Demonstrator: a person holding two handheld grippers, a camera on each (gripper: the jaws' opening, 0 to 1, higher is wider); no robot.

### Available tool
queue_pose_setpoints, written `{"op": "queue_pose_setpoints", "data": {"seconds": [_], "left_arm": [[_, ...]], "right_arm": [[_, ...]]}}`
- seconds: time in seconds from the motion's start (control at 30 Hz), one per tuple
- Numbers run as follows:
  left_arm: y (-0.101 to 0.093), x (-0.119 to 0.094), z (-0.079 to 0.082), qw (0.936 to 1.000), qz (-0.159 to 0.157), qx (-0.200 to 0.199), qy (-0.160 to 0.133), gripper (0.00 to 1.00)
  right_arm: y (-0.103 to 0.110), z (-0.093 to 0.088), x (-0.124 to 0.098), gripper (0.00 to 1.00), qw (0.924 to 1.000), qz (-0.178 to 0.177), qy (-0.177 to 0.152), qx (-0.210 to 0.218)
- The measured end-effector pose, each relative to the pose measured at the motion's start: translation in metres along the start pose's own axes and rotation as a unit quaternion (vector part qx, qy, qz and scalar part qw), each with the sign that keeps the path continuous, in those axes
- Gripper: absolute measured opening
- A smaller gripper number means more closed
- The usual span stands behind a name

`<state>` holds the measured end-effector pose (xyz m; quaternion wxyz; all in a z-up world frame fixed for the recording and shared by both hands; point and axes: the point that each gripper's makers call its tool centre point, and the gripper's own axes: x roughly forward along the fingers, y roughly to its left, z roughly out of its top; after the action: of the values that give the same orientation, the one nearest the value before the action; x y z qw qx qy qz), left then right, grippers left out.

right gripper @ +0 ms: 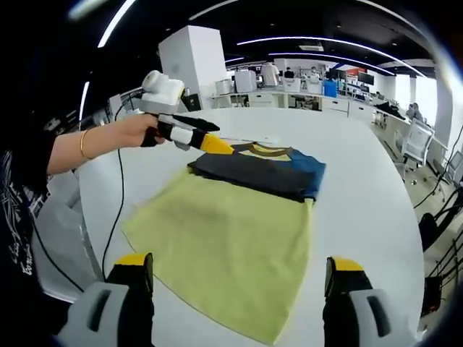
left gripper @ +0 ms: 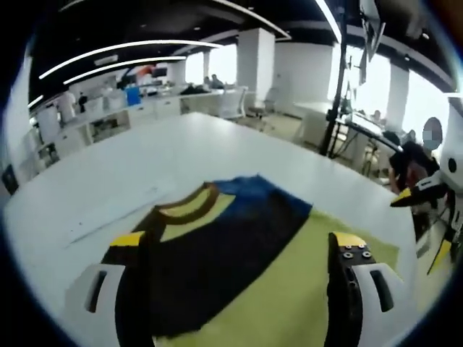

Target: Fold the garment on the visible template until the final outline fits inside the template.

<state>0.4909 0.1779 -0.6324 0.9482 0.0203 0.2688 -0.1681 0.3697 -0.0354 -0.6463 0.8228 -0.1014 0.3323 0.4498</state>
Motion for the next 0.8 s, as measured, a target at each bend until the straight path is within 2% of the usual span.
{"op": "queue_pose_setpoints", "data": {"seconds": [0.07,0.13,0.4,0.7,0.8], "left_arm": [[0.004,-0.008,-0.004,1.0,0.006,0.0,0.007,1.0],[0.005,-0.015,-0.003,1.0,0.006,-0.002,0.002,1.0],[0.003,-0.044,-0.011,1.0,0.003,0.007,0.006,1.0],[0.002,-0.086,-0.033,0.9998,0.007,0.02,0.008,1.0],[0.001,-0.097,-0.043,0.9991,0.005,0.041,0.011,0.99]], "right_arm": [[0.0,0.002,-0.001,0.99,1.0,0.0,-0.001,-0.001],[0.0,0.002,-0.002,0.99,1.0,-0.001,-0.002,-0.001],[0.001,0.0,-0.005,0.99,1.0,-0.003,0.0,0.001],[0.005,-0.003,-0.007,0.99,1.0,-0.005,-0.002,0.004],[0.006,-0.003,-0.008,0.99,1.0,-0.004,-0.004,0.007]]}}
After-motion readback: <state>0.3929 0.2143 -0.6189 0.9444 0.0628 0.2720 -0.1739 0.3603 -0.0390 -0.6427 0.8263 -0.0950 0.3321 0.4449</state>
